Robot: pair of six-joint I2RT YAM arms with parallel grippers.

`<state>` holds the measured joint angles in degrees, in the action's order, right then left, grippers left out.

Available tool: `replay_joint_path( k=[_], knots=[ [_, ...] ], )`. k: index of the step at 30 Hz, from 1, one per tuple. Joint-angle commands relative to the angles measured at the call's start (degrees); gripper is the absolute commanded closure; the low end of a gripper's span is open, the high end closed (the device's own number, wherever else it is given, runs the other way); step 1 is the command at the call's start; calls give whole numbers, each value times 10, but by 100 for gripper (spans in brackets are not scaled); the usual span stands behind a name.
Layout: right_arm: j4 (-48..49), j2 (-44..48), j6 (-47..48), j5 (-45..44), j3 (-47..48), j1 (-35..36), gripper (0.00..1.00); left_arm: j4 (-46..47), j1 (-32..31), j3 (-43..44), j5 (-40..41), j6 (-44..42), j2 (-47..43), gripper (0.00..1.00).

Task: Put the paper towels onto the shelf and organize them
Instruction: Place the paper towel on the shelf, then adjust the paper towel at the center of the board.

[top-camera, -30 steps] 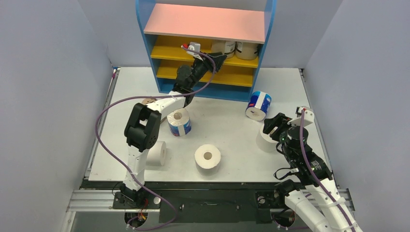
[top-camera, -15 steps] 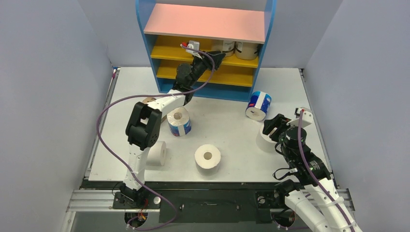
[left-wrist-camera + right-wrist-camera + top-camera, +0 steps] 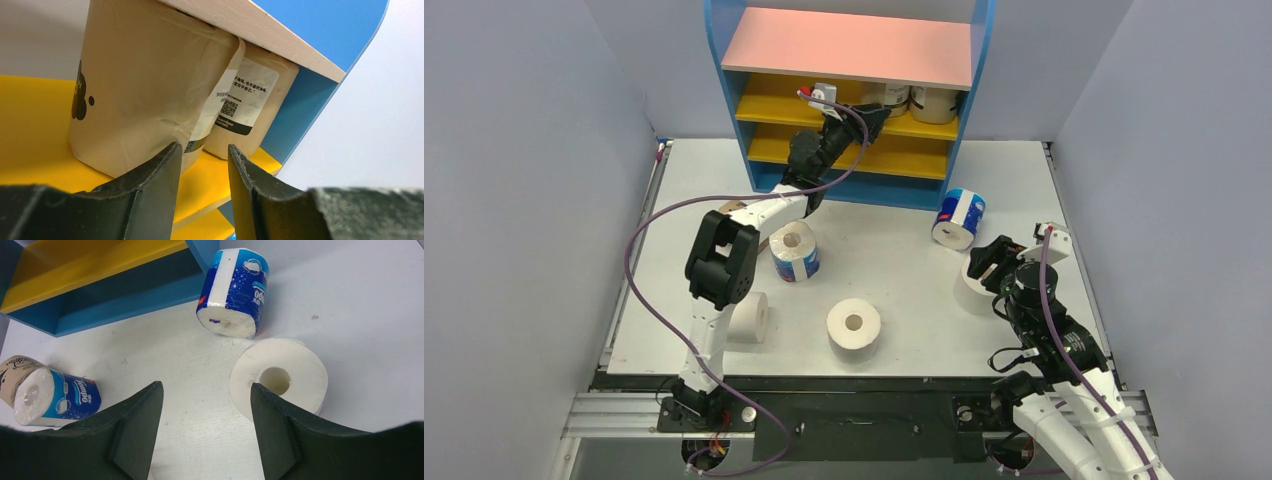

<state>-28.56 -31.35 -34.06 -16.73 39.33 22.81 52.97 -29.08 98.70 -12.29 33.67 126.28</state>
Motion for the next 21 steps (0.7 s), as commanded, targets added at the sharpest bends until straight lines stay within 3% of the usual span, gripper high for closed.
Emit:
replay_joint_path(
  k=[1,6,14,18,21],
  knots=[
    [25,-3,2,-12,-1,-3,40,21,5,0,-1,-3,-15,63],
    [23,-2,2,-11,2,-3,40,49,7,-41,-1,4,-49,62],
    [19,-6,-4,1,11,-3,39,84,9,-174,13,3,-174,51],
    [22,-9,-24,6,8,-3,31,59,5,-265,53,42,-269,48],
    [22,-23,-46,9,8,-3,19,-36,0,-303,75,52,-330,47]
  ],
)
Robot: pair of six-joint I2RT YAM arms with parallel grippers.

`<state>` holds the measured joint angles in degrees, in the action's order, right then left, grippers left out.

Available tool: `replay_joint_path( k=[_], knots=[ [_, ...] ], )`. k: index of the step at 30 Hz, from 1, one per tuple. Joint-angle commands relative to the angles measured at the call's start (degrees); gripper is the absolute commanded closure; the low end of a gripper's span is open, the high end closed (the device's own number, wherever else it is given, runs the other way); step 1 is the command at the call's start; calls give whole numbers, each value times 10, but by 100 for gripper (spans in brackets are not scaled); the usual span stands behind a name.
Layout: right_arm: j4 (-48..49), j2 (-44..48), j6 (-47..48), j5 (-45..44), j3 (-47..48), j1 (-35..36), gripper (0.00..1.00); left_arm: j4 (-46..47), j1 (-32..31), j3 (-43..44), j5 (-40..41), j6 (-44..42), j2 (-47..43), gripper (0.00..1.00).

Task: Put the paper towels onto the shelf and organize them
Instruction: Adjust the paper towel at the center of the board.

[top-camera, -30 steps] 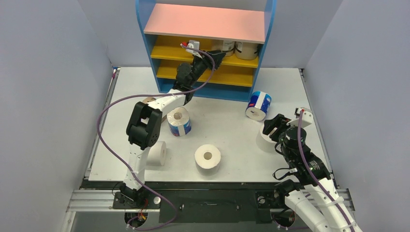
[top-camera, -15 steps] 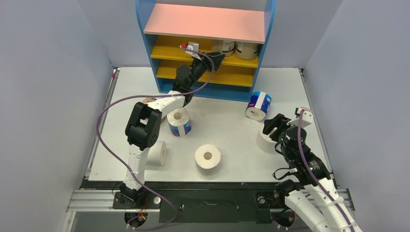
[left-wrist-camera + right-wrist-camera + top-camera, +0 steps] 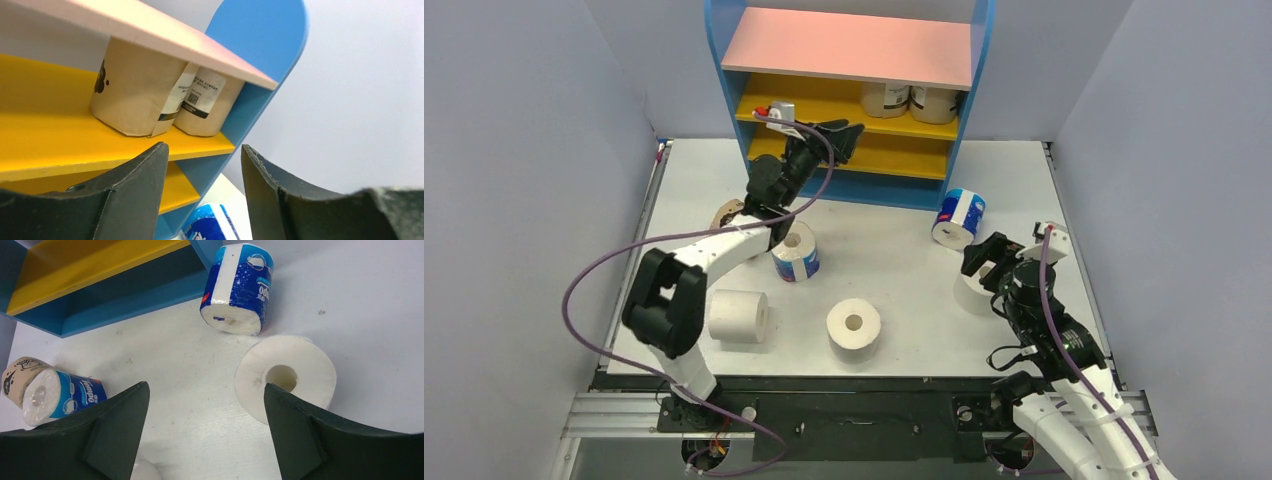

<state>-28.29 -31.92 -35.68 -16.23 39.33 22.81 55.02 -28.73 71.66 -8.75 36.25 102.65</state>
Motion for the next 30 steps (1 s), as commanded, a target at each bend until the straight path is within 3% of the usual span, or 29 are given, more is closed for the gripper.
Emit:
replay_joint_path(
  k=[1,5,8,12,17,21,24,27,30],
  knots=[
    [17,-22,-45,8,10,-3,17,-84,-9,-50,44,19,-130,46],
    [3,-63,-95,28,17,-4,14,-326,-26,-93,131,-35,-246,35],
    [21,-75,-110,43,9,-3,14,-441,-31,-121,187,-53,-321,25],
    [78,-67,-134,86,-23,-4,14,-575,-41,-173,279,-64,-428,1],
    [95,-83,-108,117,-25,1,15,-706,-45,-190,339,-50,-508,4],
    [96,-84,-86,108,-26,22,18,-878,-44,-123,414,18,-473,4],
    [87,-81,-78,55,-22,61,18,-950,-38,-107,466,50,-429,4],
    [76,-82,-74,20,-18,96,19,-963,9,-112,429,83,-412,4],
    [73,-78,-73,3,-23,104,19,-965,95,-119,324,107,-403,4]
  ],
)
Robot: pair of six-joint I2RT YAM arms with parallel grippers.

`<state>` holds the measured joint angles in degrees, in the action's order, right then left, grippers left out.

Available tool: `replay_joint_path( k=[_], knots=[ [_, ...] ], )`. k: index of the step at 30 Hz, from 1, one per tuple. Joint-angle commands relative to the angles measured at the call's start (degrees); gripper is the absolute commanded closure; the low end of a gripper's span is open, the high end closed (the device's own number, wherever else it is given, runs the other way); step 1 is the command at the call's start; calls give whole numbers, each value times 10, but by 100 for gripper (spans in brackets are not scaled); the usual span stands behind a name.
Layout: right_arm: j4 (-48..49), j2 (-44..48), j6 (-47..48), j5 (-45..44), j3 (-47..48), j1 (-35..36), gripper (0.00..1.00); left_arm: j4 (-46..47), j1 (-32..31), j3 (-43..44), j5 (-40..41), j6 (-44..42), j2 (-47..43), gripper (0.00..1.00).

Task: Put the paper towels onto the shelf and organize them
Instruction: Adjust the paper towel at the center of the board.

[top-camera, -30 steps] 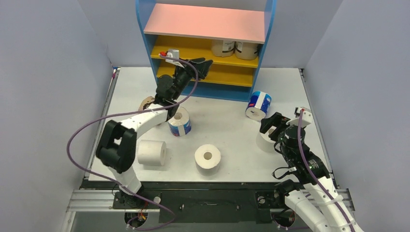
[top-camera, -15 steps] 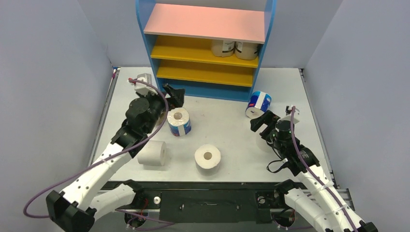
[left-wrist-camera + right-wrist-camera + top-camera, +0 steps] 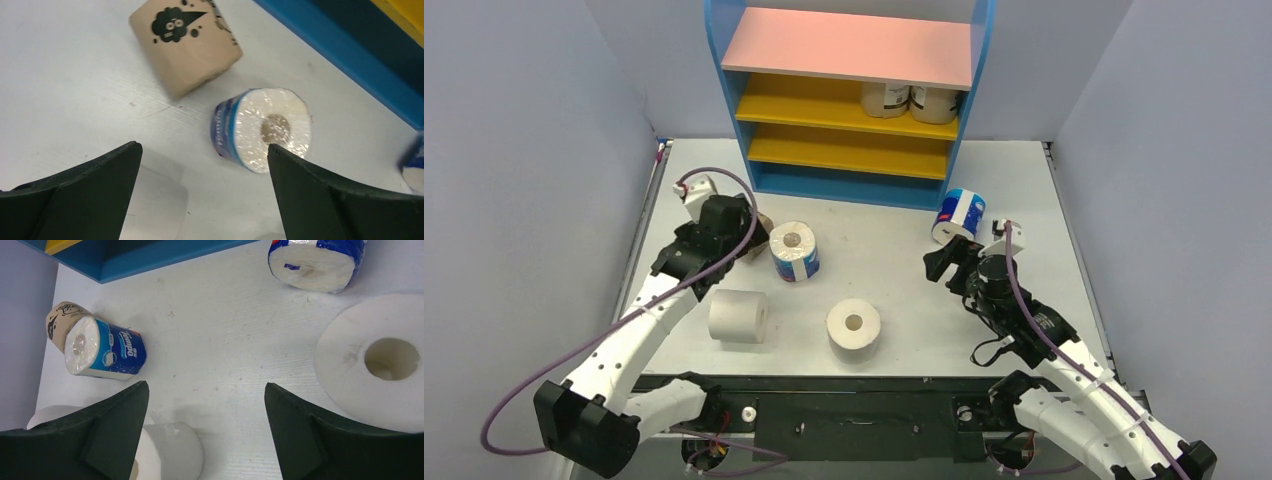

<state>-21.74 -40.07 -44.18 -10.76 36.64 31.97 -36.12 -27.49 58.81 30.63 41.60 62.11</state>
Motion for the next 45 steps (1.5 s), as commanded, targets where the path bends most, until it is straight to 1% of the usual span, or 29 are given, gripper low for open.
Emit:
replay_joint_path(
  k=[1,3,5,8,11,15,17,21,25,29,31,34,38,45],
  knots=[
    [7,5,11,-56,-2,13,19,-52,98,8,-86,59,4,4],
    [8,13,14,-63,-10,14,19,-53,136,5,-89,61,11,4],
    [9,17,18,-68,-17,14,20,-43,145,9,-83,19,21,4],
    [10,18,25,-75,-22,14,20,-51,147,24,-40,-9,62,4],
    [16,15,32,-77,-27,14,20,-70,147,51,-26,-33,125,4],
    [26,8,38,-70,-35,14,20,-77,148,68,-39,-33,187,4],
    [28,6,42,-69,-37,14,20,-65,147,72,-46,-32,200,4],
    [24,13,50,-71,-40,14,20,-29,140,63,-51,-53,205,4],
    [17,22,57,-81,-43,14,20,-29,125,67,-18,-75,231,4],
    [16,20,61,-83,-41,14,20,-35,114,87,-11,-102,264,4],
    [17,17,61,-84,-41,14,20,-43,94,103,15,-123,281,4],
    [18,15,63,-85,-41,13,20,-54,57,126,77,-148,309,4],
    [17,12,67,-88,-39,14,20,-71,53,151,109,-161,337,4],
    [15,12,74,-96,-39,14,20,-88,50,177,130,-191,368,4]
  ],
)
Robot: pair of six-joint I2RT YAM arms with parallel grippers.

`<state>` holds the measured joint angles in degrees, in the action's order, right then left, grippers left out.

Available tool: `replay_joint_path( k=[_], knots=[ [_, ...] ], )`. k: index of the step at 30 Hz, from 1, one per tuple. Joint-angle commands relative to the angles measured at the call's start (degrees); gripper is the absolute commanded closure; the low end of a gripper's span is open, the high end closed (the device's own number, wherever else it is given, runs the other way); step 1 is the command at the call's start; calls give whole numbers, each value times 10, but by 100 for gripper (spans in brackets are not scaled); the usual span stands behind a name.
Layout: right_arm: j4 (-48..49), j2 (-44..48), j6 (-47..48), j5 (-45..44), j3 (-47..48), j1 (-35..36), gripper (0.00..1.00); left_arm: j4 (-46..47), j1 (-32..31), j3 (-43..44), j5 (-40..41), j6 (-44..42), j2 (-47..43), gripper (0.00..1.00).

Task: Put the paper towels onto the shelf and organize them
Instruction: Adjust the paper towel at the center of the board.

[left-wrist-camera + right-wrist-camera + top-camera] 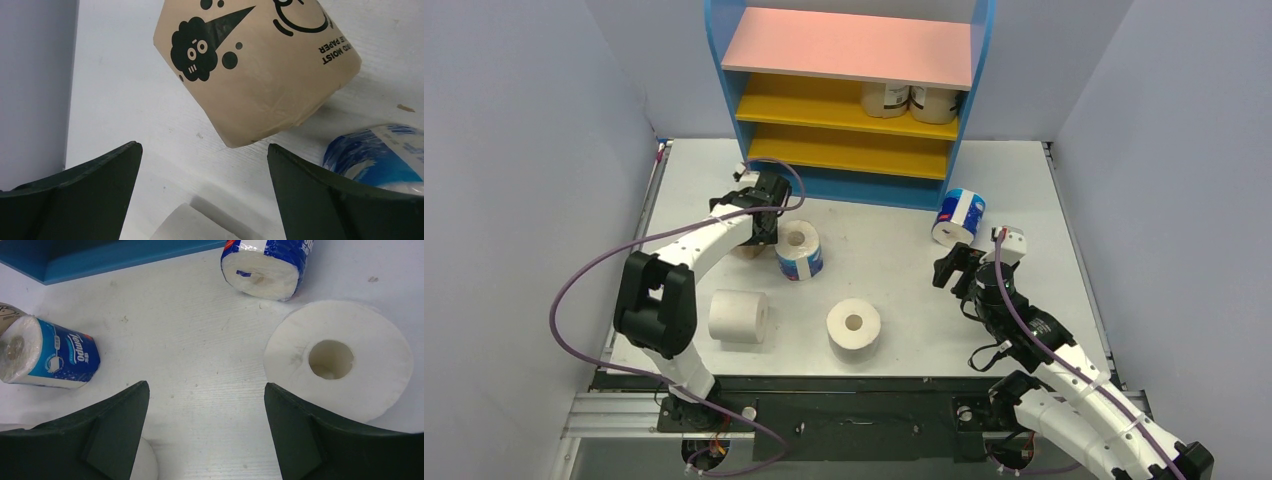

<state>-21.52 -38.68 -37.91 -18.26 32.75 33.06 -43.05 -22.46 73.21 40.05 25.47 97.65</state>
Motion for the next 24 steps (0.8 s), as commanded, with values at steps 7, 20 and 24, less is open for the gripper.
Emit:
replay_joint_path(
  k=[7,20,24],
  knots=[
    [12,0,12,-21,-4,3,20,-12,0,55,41,-62,47,4],
    [10,1,15,-25,-5,3,20,17,-39,57,43,-116,68,4],
    [11,-1,15,-24,-7,3,20,25,-32,56,68,-127,75,4]
  ],
)
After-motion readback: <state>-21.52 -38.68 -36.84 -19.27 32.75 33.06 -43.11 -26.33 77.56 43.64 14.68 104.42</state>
